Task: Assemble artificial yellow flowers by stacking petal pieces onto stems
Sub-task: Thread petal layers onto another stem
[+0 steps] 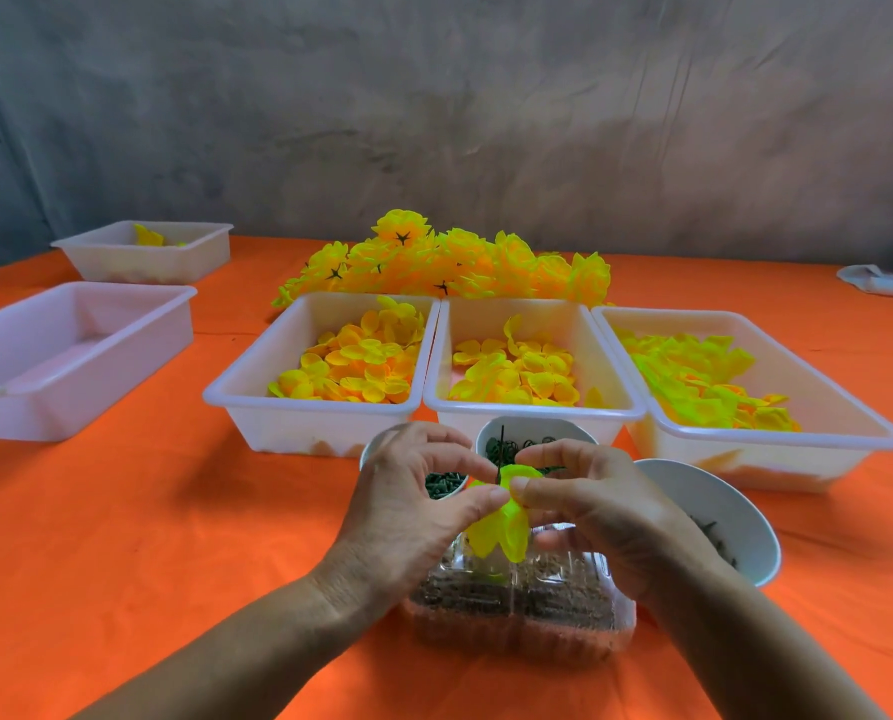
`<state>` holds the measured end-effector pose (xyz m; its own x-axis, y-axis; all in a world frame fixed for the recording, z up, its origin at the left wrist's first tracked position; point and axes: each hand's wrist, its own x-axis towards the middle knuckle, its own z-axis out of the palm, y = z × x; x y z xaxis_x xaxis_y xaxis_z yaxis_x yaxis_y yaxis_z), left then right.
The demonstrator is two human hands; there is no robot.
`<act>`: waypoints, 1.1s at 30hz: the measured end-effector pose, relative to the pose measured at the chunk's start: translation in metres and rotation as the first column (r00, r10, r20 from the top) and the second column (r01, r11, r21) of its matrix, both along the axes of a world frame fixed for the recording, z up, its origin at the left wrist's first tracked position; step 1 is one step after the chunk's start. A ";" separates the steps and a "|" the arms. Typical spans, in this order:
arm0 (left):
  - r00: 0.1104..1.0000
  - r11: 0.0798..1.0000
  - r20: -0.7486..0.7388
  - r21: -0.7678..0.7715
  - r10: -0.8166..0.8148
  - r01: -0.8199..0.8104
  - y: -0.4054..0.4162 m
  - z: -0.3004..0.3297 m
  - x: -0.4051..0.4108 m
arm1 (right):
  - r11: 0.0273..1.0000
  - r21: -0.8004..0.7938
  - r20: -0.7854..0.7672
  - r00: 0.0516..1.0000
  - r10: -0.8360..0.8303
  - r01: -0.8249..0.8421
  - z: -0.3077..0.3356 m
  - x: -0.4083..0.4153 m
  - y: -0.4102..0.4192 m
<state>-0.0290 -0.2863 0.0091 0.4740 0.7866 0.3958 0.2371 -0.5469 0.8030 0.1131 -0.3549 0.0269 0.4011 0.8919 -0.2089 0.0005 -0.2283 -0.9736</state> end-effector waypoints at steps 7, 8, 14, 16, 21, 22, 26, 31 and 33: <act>0.999 0.999 0.032 0.033 -0.009 0.007 0.006 -0.004 0.002 | 0.984 0.156 0.408 0.901 -0.146 0.088 0.005 0.029 0.000; 0.999 0.999 0.030 0.046 -0.015 0.013 0.006 -0.004 0.002 | 0.979 0.179 0.406 0.898 -0.168 0.103 0.006 0.036 0.001; 0.999 0.995 0.014 0.087 -0.051 0.049 0.010 -0.004 0.003 | 0.995 0.087 0.546 0.833 -0.087 0.046 0.000 0.060 0.024; 0.998 0.996 0.008 0.074 -0.059 0.058 0.010 -0.004 0.003 | 0.999 -0.014 0.639 0.769 0.034 -0.033 -0.004 0.063 0.036; 0.997 0.996 0.022 0.062 -0.070 0.069 0.010 -0.006 0.004 | 0.985 -0.150 0.794 0.583 0.171 -0.085 -0.018 0.064 0.066; 0.997 0.996 0.020 0.063 -0.071 0.070 0.010 -0.006 0.004 | 0.982 -0.175 0.828 0.530 0.184 -0.069 -0.022 0.065 0.071; 0.997 0.996 0.032 0.058 -0.074 0.073 0.012 -0.008 0.004 | 0.959 -0.282 0.919 0.288 0.271 -0.001 -0.035 0.061 0.085; 0.997 0.995 0.037 0.072 -0.069 0.067 0.012 -0.009 0.006 | 0.959 -0.274 0.957 0.116 0.266 0.066 -0.041 0.052 0.093; 0.997 0.995 0.035 0.078 -0.065 0.062 0.012 -0.009 0.006 | 0.963 -0.259 0.960 0.127 0.249 0.075 -0.044 0.052 0.091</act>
